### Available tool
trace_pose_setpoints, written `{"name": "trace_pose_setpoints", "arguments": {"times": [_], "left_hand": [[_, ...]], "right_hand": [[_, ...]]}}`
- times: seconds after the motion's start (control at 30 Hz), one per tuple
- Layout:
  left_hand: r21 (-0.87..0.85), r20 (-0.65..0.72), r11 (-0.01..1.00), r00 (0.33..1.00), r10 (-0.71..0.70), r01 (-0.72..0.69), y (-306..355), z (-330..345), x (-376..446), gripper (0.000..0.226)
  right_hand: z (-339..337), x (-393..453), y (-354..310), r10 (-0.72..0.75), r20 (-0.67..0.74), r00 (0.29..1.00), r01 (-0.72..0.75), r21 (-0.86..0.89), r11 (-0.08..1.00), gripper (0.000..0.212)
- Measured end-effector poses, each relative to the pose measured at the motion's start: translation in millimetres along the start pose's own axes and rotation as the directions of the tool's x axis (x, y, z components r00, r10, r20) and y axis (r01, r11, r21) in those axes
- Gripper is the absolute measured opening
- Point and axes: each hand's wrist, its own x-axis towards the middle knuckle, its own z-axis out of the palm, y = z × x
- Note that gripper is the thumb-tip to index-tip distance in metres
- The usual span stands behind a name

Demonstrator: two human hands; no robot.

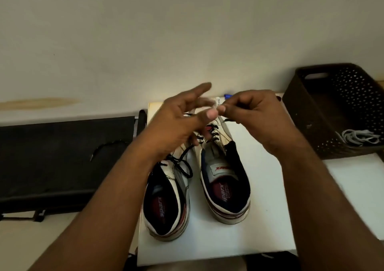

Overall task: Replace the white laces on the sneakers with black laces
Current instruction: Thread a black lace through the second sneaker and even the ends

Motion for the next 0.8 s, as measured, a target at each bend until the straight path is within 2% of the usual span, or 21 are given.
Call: {"name": "trace_pose_setpoints", "arguments": {"times": [0.03, 0.1, 0.2, 0.23, 0.27, 0.3, 0.37, 0.4, 0.43, 0.53, 0.63, 0.73, 0.8], "left_hand": [[0.015, 0.003, 1.000, 1.000, 0.009, -0.009, -2, 6, 1, 0.038], [0.067, -0.097, 0.998, 0.995, 0.012, -0.006, -4, 3, 3, 0.011], [0.243, -0.329, 0.967, 0.944, 0.014, 0.071, -11, -20, 6, 0.004], [0.296, -0.364, 0.951, 0.931, 0.023, 0.092, -12, -25, 6, 0.007], [0.305, -0.350, 0.947, 0.937, 0.016, 0.098, -11, -25, 6, 0.021], [0.262, -0.277, 0.963, 0.961, 0.004, 0.072, -9, -18, 5, 0.040], [0.143, -0.059, 0.990, 0.998, 0.024, -0.015, -5, 1, 6, 0.062], [0.111, -0.006, 0.992, 0.998, 0.060, -0.059, -5, 10, 8, 0.059], [0.106, -0.017, 0.991, 0.997, 0.081, -0.079, -5, 14, 10, 0.048], [0.202, -0.141, 0.979, 0.989, 0.042, -0.013, -6, 0, 12, 0.016], [0.244, -0.093, 0.970, 0.996, 0.002, 0.021, -7, -9, 9, 0.019], [0.274, 0.024, 0.959, 0.998, 0.065, -0.069, -4, 5, 8, 0.038], [0.253, -0.038, 0.965, 0.996, 0.084, -0.071, -5, 11, 9, 0.029]], "right_hand": [[0, 1, 0, 0.006, 0.004, 1.000, -0.006, -0.004, 1.000, 0.009], [-13, 1, 0, 0.039, -0.019, 0.999, -0.040, -0.026, 0.999, 0.012], [-37, -2, 6, 0.064, -0.092, 0.994, -0.078, -0.157, 0.984, 0.009], [-37, -2, 9, 0.067, -0.102, 0.993, -0.084, -0.174, 0.981, 0.010], [-33, -1, 10, 0.069, -0.093, 0.993, -0.084, -0.170, 0.982, 0.011], [-24, 0, 9, 0.071, -0.066, 0.995, -0.081, -0.163, 0.983, 0.011], [-4, 2, 6, 0.064, -0.003, 0.998, -0.064, -0.141, 0.988, 0.009], [2, 3, 4, 0.060, 0.016, 0.998, -0.057, -0.121, 0.991, 0.009], [4, 3, 2, 0.063, 0.026, 0.998, -0.060, -0.101, 0.993, 0.010], [-10, 4, 3, 0.118, 0.005, 0.993, -0.116, -0.113, 0.987, 0.010], [-13, 1, 5, 0.149, -0.001, 0.989, -0.148, -0.149, 0.978, 0.010], [6, 3, 6, 0.130, -0.025, 0.991, -0.132, -0.135, 0.982, 0.015], [12, 3, 7, 0.150, -0.068, 0.986, -0.157, -0.120, 0.980, 0.019]]}}
